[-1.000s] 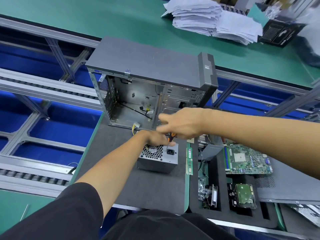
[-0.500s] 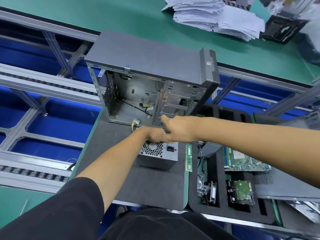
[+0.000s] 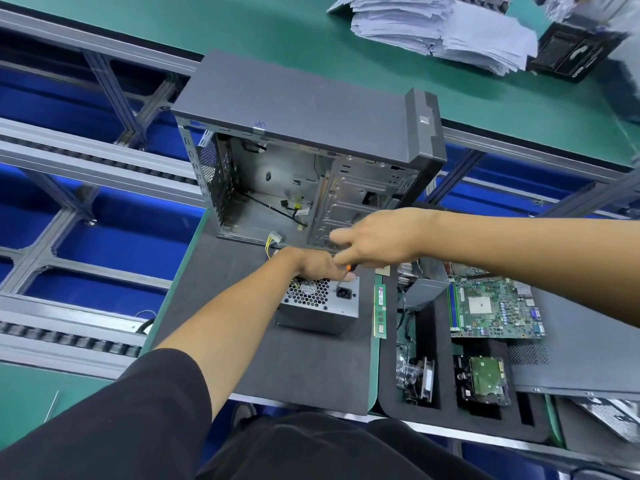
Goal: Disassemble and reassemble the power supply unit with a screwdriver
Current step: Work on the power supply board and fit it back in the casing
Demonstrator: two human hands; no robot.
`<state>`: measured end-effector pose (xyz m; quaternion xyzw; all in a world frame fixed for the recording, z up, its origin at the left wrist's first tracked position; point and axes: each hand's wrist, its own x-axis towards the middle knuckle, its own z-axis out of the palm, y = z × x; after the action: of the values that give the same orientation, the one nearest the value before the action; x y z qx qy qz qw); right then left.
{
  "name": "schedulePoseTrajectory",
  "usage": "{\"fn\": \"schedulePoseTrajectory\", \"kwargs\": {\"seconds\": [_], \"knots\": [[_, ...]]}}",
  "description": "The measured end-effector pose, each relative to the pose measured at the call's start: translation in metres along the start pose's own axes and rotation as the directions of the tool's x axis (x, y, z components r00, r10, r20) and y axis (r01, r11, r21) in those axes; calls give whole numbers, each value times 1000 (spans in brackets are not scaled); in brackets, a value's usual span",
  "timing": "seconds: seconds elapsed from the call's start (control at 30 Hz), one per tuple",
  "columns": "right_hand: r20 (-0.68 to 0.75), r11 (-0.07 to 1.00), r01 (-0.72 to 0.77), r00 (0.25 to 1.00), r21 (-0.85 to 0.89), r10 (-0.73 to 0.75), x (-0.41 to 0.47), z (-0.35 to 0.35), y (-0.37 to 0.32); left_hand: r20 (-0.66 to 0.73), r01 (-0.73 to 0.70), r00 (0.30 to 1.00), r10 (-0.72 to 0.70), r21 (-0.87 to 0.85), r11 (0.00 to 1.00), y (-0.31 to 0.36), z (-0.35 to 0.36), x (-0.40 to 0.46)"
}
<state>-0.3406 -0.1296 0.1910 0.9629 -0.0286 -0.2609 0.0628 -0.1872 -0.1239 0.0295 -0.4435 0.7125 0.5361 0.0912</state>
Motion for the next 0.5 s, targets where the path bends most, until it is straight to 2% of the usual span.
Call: {"fn": "schedulePoseTrajectory", "kwargs": {"seconds": [0.1, 0.2, 0.23, 0.3, 0.33, 0.37, 0.43, 0.5], "knots": [[27, 944, -249, 968, 218, 249, 2, 0, -8, 2, 87, 996, -88, 49, 995, -6, -2, 6], [-9, 821, -384, 904, 424, 427, 17, 1, -26, -24, 21, 1000, -20, 48, 999, -5, 1, 4], [17, 753, -459, 858, 471, 513, 23, 1, -31, -28, -4, 1000, 5, 29, 1000, -4, 1, 3], [148, 547, -629, 720, 552, 678, 29, 0, -33, -20, -15, 1000, 15, -6, 1000, -1, 2, 0], [220, 455, -686, 659, 568, 719, 29, -1, -33, -11, -7, 1000, 7, -15, 1000, 0, 2, 0], [266, 411, -704, 640, 579, 721, 28, -3, -32, -2, -3, 1000, 3, -17, 1000, 0, 2, 1], [291, 433, -650, 708, 624, 644, 25, -8, -31, 8, -3, 1000, 3, -16, 1000, -3, 1, 5], [272, 515, -565, 799, 645, 535, 22, -17, -34, -21, 24, 999, -24, -11, 1000, -7, 2, 9]]}}
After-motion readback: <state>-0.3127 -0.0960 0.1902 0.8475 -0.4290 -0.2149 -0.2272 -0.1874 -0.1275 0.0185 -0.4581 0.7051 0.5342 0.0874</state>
